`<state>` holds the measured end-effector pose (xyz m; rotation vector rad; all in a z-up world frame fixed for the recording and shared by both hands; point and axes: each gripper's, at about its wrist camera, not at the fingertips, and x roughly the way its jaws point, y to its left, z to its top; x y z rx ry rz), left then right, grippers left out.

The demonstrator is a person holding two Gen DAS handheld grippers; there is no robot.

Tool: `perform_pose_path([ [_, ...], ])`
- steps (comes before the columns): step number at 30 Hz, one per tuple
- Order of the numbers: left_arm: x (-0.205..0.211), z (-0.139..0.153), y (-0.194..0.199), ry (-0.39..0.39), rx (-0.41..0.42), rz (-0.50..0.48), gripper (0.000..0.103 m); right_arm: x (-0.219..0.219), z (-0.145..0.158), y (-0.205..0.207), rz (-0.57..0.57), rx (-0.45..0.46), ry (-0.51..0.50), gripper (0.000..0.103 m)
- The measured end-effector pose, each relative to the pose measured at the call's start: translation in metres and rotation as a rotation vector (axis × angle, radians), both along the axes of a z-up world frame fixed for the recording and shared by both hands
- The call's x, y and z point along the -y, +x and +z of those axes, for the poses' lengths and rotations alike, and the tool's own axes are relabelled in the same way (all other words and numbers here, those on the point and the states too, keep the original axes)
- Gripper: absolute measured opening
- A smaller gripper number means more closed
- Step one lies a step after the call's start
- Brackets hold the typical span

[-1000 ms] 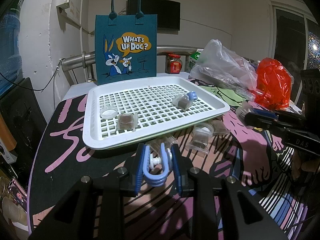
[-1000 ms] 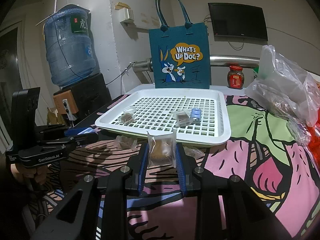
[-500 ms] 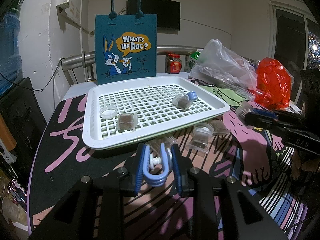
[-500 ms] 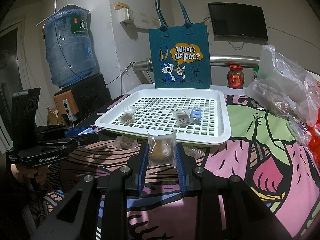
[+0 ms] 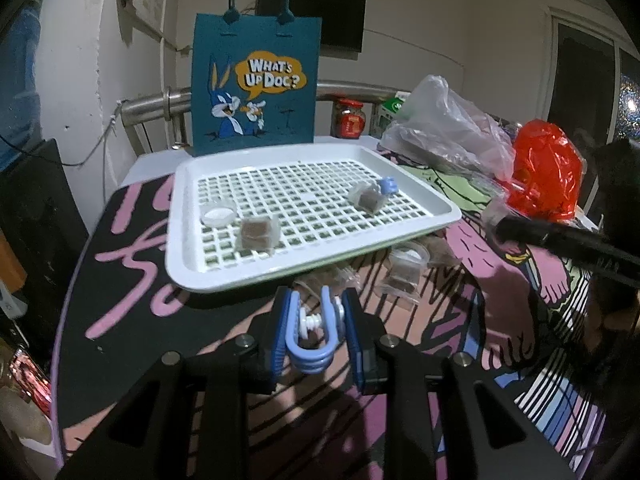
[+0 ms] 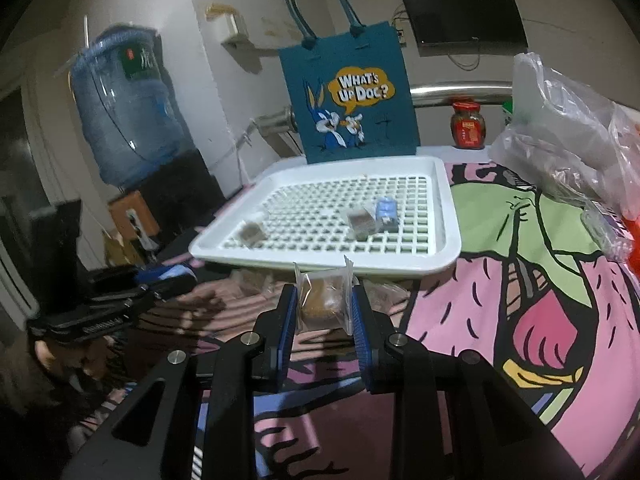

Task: Organize objects
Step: 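Carry the clear box and blue clip over the tray with both tools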

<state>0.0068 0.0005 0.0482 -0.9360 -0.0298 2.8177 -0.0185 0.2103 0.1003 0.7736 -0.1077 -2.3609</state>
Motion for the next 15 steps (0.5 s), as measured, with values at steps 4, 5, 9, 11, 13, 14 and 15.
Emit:
perform_pose_path([
  [4,0.014,0.020,-0.005,-0.032,-0.037,0.032,0.025,-0.014,0.032,-0.004,-0.002,-0.041,-0.059,0.026],
  [5,0.017,0.025,-0.008,-0.043,-0.047,0.046,0.025,-0.016,0.040,-0.007,0.001,-0.051,-0.070,0.026],
  [9,0.037,0.037,-0.034,-0.043,-0.064,0.113,0.025,-0.015,0.067,-0.025,0.004,-0.094,-0.096,0.026],
  [11,0.043,0.034,-0.050,-0.029,-0.044,0.133,0.025,-0.012,0.073,-0.040,0.008,-0.090,-0.105,0.026],
  [13,0.047,0.026,-0.066,-0.015,-0.015,0.147,0.025,-0.007,0.070,-0.058,0.005,-0.066,-0.109,0.026],
  [14,0.048,0.019,-0.073,-0.013,0.005,0.161,0.025,-0.004,0.065,-0.068,0.008,-0.040,-0.104,0.026],
  [15,0.048,0.013,-0.078,-0.013,0.022,0.167,0.025,0.001,0.057,-0.078,0.012,-0.001,-0.087,0.026],
])
